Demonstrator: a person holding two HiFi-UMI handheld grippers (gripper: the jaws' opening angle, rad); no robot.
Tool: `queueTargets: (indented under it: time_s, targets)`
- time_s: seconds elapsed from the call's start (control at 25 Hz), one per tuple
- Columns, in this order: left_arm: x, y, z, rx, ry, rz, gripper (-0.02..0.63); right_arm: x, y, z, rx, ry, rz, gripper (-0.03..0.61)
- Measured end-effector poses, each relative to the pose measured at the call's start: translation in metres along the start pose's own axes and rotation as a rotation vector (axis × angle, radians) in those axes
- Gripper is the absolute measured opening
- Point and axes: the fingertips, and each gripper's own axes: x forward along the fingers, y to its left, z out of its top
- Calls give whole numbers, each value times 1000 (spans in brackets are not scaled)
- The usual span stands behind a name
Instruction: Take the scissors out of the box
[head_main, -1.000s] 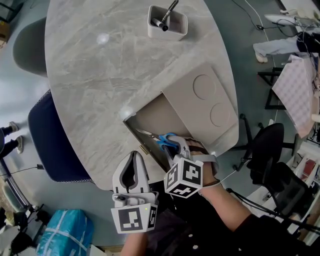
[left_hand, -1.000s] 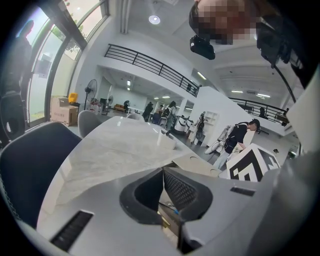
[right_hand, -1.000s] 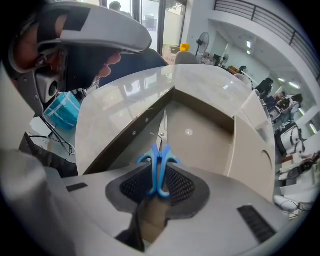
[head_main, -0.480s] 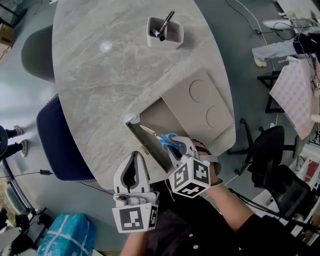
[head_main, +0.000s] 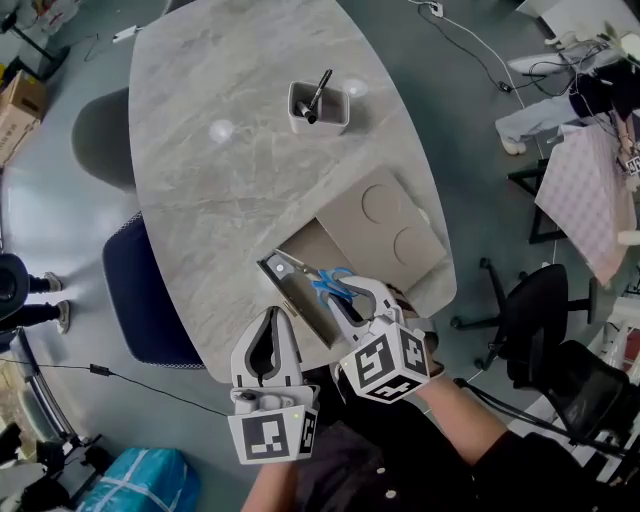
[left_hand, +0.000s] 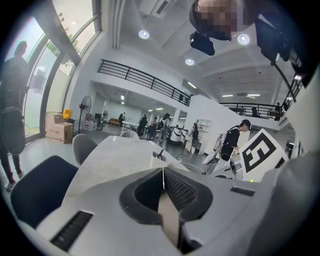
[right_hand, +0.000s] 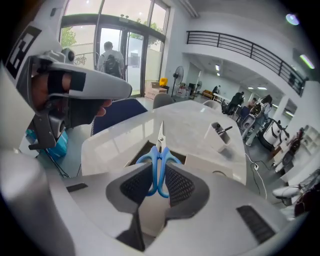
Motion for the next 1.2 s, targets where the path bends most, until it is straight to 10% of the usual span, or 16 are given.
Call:
queueTargets:
  time_s: [1.2]
  targets:
    - [-56, -71, 186, 160, -332, -38, 17, -233, -75, 154, 163, -640, -291, 78]
